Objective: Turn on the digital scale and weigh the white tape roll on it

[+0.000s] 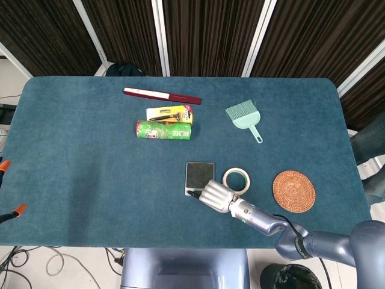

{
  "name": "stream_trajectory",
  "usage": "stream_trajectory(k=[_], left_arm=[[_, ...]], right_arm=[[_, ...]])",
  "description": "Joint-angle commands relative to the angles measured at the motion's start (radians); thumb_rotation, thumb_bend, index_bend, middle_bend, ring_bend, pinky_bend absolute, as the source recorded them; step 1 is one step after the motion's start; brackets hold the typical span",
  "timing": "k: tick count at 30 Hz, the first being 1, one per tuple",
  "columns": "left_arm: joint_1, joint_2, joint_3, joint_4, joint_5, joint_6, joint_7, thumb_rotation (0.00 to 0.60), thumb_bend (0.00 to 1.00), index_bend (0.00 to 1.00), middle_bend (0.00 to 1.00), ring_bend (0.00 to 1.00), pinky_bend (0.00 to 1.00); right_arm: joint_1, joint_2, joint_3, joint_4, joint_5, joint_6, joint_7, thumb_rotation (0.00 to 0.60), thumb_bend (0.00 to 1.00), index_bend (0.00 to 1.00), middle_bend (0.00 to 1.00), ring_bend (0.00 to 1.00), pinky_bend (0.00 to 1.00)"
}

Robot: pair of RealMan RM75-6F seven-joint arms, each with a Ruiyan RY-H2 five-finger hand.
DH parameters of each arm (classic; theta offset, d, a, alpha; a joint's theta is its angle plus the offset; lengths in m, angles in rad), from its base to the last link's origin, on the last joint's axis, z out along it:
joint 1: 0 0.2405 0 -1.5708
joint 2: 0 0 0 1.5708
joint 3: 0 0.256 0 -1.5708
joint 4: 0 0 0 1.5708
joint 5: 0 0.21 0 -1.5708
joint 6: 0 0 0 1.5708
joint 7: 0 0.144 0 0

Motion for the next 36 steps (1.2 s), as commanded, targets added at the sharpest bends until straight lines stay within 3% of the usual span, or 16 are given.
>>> stream_trajectory(k=[1,24,36], left_arm=[[0.000,0.000,0.000,0.000,0.000,0.000,0.000,0.600,0.03,0.00,0.00,0.00,0.00],[0.000,0.000,-0.003,0.001,-0.003,0.000,-0.002,0.600,0.03,0.00,0.00,0.00,0.00],[0.000,0.001,-0.003,0.001,-0.003,0.002,-0.004,0.600,0.03,0.00,0.00,0.00,0.00]], right_arm=[[0.001,-0.001,-0.002,0.002,0.001,0.000,0.000,0.600,0.78,0.09,0.79,0.83,0.79],[0.015,-0.017,-0.020,0.015,0.005,0.002,-0.009,0.600,0.78,0.12,0.79,0.83,0.79],[0.018,-0.021,-0.027,0.017,0.014,0.000,-0.017,0.600,0.78,0.22,0.79,0.83,0.80]])
